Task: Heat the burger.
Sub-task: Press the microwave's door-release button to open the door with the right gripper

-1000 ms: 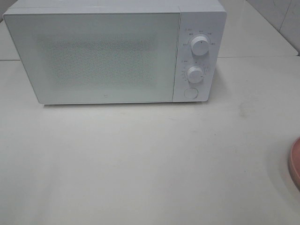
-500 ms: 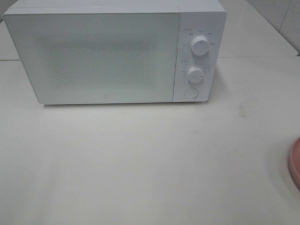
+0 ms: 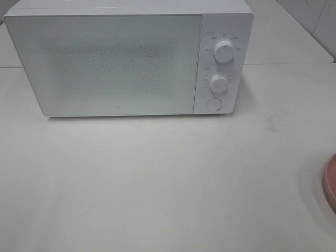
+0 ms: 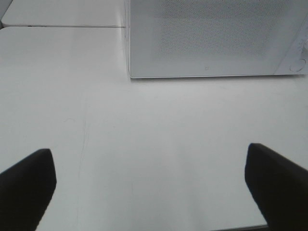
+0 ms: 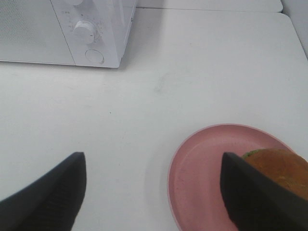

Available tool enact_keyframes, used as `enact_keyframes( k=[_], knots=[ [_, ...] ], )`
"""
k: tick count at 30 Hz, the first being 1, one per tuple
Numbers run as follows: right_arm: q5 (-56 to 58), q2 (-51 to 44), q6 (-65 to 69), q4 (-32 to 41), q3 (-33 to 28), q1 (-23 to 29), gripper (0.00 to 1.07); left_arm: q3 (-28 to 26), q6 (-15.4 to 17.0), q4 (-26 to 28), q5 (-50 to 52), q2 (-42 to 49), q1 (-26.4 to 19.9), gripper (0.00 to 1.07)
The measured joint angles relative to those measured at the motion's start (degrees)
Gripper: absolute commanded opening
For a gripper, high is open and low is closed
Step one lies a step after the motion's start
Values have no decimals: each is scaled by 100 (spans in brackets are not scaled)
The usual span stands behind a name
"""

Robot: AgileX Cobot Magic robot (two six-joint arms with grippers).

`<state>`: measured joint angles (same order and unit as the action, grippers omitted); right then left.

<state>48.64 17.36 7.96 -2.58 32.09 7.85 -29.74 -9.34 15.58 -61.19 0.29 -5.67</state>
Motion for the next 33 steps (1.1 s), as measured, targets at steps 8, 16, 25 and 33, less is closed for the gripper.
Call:
enact_keyframes(
  k=[8,16,25,33],
  knots=[
    [-372,602,0,0,0,0,75,0,0,0,0,0,0,100],
    [-974,1203,0,0,-23,0,75,0,0,0,0,0,0,100],
    [-1851,2005,0,0,-34,0,75,0,0,0,0,0,0,100],
    [-3128,2687,0,0,-441,0,75,0,0,0,0,0,0,100]
  ],
)
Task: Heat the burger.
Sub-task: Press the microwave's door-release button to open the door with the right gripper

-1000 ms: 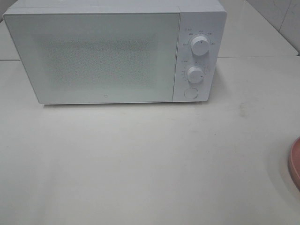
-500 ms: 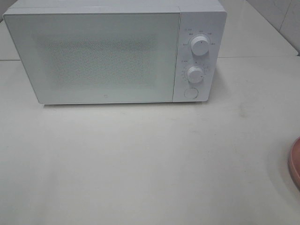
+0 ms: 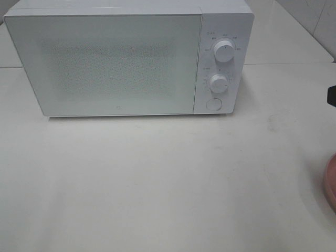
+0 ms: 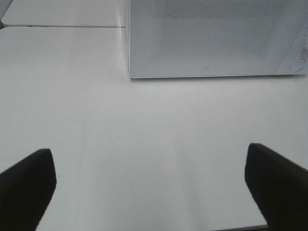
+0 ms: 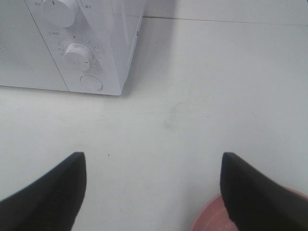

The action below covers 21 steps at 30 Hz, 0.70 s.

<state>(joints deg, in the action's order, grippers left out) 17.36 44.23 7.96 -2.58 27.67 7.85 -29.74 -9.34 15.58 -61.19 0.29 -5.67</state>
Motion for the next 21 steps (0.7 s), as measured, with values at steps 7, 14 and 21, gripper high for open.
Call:
enact_keyframes(
  k=[7,14,21],
  knots=[
    [-1152,665,0,0,-281,0,75,0,0,0,0,0,0,100],
    [-3100,1627,0,0,-733,0,75,0,0,0,0,0,0,100],
    [-4761,2361,-178,0,-1129,0,75,0,0,0,0,0,0,100]
  ],
)
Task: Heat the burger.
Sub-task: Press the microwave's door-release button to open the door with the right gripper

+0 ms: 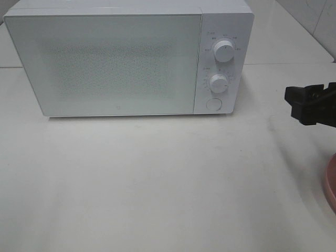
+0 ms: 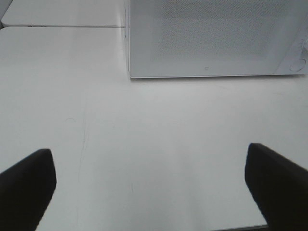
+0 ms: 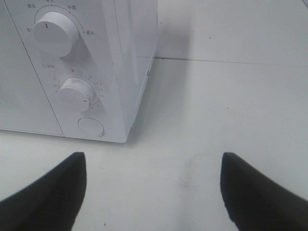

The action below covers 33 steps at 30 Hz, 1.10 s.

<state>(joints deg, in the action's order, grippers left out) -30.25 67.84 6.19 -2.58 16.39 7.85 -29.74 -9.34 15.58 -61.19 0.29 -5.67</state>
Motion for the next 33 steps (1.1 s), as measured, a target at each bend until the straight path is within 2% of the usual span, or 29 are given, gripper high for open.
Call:
enact_keyframes(
  k=[2,4,5,7,8,10,13,15,16,18,19,21,23,24,29,33],
  knots=[
    [-281,143,-80,0,-57,0,75,0,0,0,0,0,0,100],
    [-1157,653,-424,126,-206,0,75,0,0,0,0,0,0,100],
    [-1157,653,-424,126,-206,0,75,0,0,0,0,0,0,100],
    [-1730,1031,-739,579,-281,115,75,0,0,0,0,0,0,100],
    [-1730,1031,-739,579,-281,115,75,0,0,0,0,0,0,100],
    [-2189,1421,-1152,1283,-338,470,75,0,0,0,0,0,0,100],
    [-2326,1547,-1283,1513,-344,636,75,0,0,0,0,0,0,100],
    [-2830,1965,-1541,2177,-361,1238,75,0,0,0,0,0,0,100],
    [-2830,1965,-1541,2177,-361,1238,75,0,0,0,0,0,0,100],
    [-3277,2275,-1604,2578,-361,1725,75,0,0,0,0,0,0,100],
    [-3277,2275,-1604,2578,-361,1725,75,0,0,0,0,0,0,100],
    [-3655,2521,-1621,2979,-361,2177,75,0,0,0,0,0,0,100],
    [-3741,2584,-1621,3100,-361,2298,75,0,0,0,0,0,0,100],
    [-3816,2710,-1621,3403,-361,2590,75,0,0,0,0,0,0,100],
    [-3862,2945,-1621,4016,-229,3094,75,0,0,0,0,0,0,100],
    [-3885,3054,-1627,4211,-63,3283,75,0,0,0,0,0,0,100]
  ],
)
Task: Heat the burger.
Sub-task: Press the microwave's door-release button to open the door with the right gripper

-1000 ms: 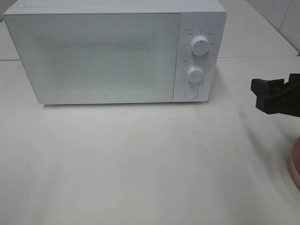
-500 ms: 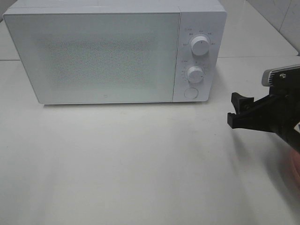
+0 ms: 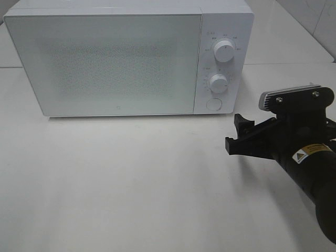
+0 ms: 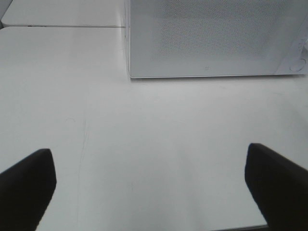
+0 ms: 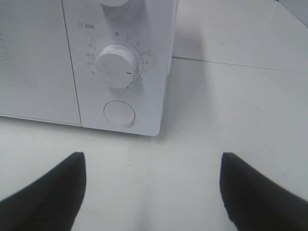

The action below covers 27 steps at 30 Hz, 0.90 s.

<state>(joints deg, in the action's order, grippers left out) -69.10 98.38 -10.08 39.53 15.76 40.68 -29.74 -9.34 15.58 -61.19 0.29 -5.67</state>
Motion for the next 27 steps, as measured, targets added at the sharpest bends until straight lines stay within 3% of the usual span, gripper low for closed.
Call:
enact_keyframes(
  k=[18,23,27],
  knots=[
    [0,115,189,149,350,166,72,0,0,0,0,0,0,100],
    [0,115,1066,155,350,166,61,0,0,0,0,0,0,100],
    [0,115,2343,155,350,166,44,0,0,0,0,0,0,100]
  ],
)
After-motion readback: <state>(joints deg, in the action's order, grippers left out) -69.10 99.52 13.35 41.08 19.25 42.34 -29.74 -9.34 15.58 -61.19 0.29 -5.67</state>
